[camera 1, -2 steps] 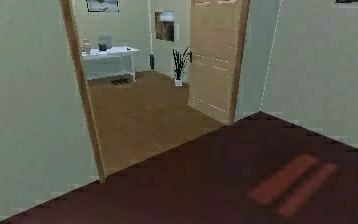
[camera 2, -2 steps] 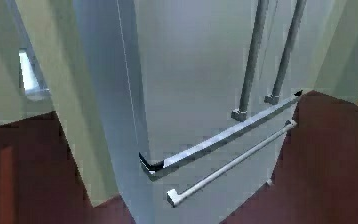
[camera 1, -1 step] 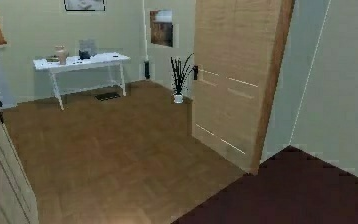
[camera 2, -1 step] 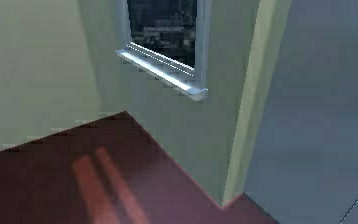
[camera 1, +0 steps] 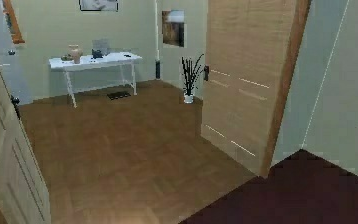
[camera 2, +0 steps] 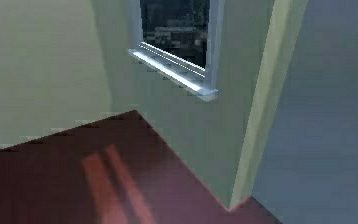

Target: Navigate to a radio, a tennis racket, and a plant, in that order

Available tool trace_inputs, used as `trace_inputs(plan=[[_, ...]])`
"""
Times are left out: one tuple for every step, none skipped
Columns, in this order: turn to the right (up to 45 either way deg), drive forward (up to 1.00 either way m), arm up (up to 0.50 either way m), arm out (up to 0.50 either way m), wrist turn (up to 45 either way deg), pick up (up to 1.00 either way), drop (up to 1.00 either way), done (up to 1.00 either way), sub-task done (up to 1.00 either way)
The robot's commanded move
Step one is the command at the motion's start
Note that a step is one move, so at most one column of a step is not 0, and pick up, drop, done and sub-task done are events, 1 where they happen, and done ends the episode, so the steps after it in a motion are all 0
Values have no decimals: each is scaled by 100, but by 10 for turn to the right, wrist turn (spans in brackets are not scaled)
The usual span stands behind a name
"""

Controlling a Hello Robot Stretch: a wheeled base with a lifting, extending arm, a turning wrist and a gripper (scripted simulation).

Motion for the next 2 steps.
trace_inputs(plan=[[0,70,0,0,0,0,0,0,0],[-120,0,0,0,0,0,0,0,0]])
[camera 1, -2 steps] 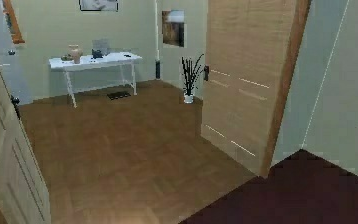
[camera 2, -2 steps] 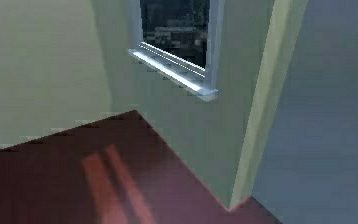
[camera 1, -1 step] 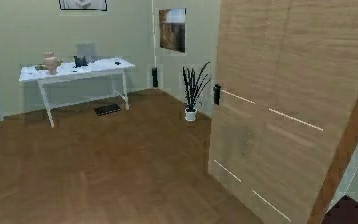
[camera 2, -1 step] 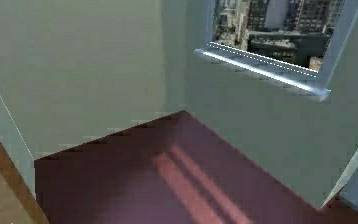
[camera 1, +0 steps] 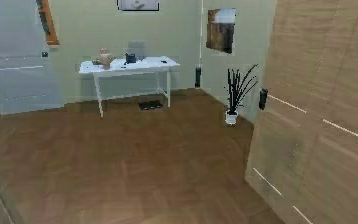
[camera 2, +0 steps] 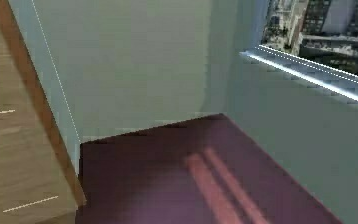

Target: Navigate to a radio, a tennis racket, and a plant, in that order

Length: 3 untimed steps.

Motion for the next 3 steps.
trace_inputs(plan=[[0,100,0,0,0,0,0,0,0],[0,50,0,0,0,0,0,0,0],[-270,0,0,0,0,0,0,0,0]])
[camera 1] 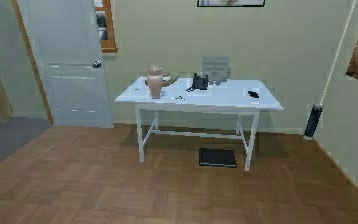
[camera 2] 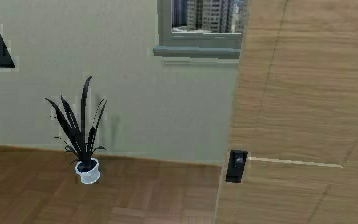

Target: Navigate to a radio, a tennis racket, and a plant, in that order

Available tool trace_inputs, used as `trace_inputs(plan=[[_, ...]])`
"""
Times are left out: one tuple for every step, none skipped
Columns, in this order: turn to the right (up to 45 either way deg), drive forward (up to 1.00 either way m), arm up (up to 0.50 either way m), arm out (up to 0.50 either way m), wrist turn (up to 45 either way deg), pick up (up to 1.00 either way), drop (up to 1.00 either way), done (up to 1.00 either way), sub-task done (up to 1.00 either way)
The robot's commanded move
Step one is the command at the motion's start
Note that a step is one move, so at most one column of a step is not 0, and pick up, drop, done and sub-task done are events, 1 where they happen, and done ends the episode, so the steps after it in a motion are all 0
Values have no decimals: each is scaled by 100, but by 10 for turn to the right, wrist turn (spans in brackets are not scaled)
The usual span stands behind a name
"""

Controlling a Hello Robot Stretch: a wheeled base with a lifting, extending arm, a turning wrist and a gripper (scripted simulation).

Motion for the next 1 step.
trace_inputs(plan=[[0,5,0,0,0,0,0,0,0]])
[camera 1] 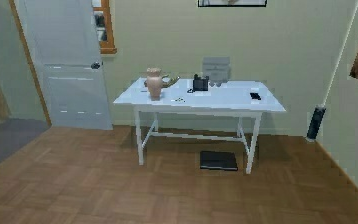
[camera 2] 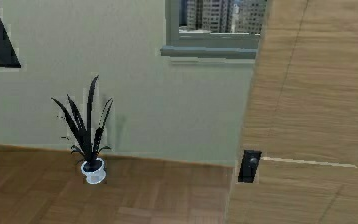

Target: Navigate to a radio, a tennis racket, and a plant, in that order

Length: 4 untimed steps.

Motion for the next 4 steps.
trace_inputs(plan=[[360,0,0,0,0,0,0,0,0],[0,45,0,0,0,0,0,0,0],[360,0,0,0,0,0,0,0,0],[0,0,0,0,0,0,0,100,0]])
